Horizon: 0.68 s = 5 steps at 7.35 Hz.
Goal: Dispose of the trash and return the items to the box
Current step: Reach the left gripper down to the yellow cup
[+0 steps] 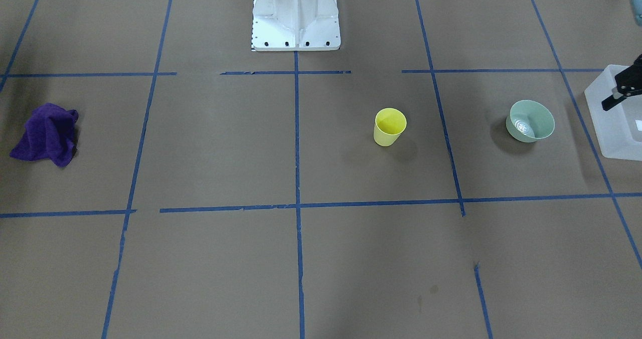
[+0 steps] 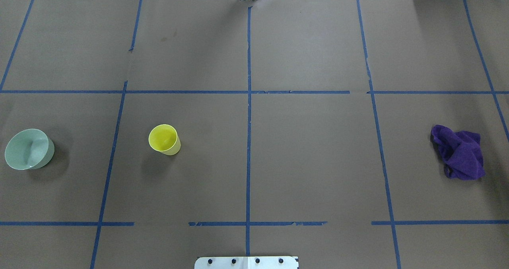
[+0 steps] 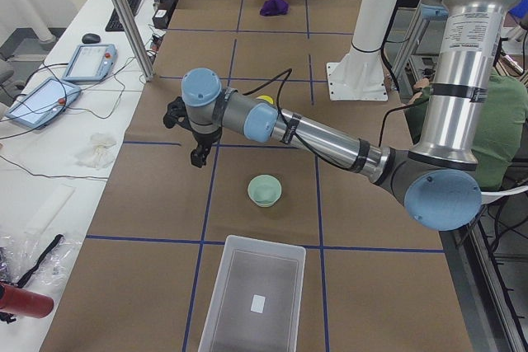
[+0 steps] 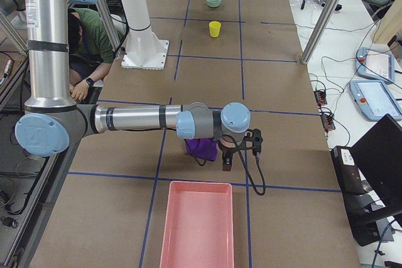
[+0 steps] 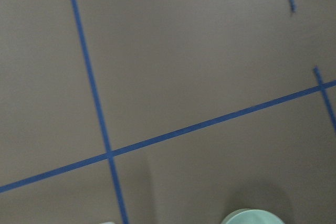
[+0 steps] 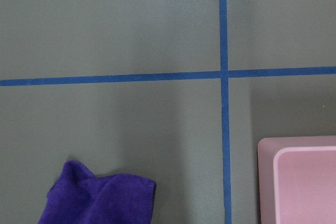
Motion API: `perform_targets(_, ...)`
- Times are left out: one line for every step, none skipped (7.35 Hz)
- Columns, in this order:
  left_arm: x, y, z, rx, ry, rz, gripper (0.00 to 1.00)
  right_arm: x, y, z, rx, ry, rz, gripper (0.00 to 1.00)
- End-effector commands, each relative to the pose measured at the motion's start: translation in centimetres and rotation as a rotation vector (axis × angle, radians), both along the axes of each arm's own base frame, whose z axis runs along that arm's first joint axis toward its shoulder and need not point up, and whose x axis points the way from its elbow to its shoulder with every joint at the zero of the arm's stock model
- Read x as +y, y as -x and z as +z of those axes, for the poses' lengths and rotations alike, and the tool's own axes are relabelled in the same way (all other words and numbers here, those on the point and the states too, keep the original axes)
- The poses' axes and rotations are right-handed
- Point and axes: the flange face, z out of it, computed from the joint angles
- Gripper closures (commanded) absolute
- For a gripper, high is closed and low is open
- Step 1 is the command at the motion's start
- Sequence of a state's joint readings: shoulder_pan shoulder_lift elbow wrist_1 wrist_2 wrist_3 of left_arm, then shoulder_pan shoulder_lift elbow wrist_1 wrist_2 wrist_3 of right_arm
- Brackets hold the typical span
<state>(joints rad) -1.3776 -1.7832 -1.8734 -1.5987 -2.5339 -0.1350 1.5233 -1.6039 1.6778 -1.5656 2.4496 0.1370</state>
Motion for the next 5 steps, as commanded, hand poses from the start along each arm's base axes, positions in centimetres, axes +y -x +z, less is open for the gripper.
perform_targets(3.6,-8.9,-8.5,-0.067,0.024,-0.138,0.00,-0.1,0.0,0.0,0.001,0.001,0.002,0.00)
perform_targets(5.4,-13.4,-10.2,-0.046,0.092,-0.189,0.00,0.0,0.0,0.1,0.001,0.003,0.002,0.00)
perform_targets(6.8,-18.1,-10.7,-0.018,0.175,-0.251,0.00,0.1,0.0,0.2,0.002,0.007,0.003,0.00)
perform_targets(8.3,-22.0,-11.0,0.006,0.259,-0.337,0.00,0.2,0.0,0.3,0.000,0.010,0.003,0.00)
perform_targets(10.6,-26.1,-11.0,0.002,0.299,-0.357,0.00,0.2,0.0,0.1,0.000,0.003,0.002,0.00)
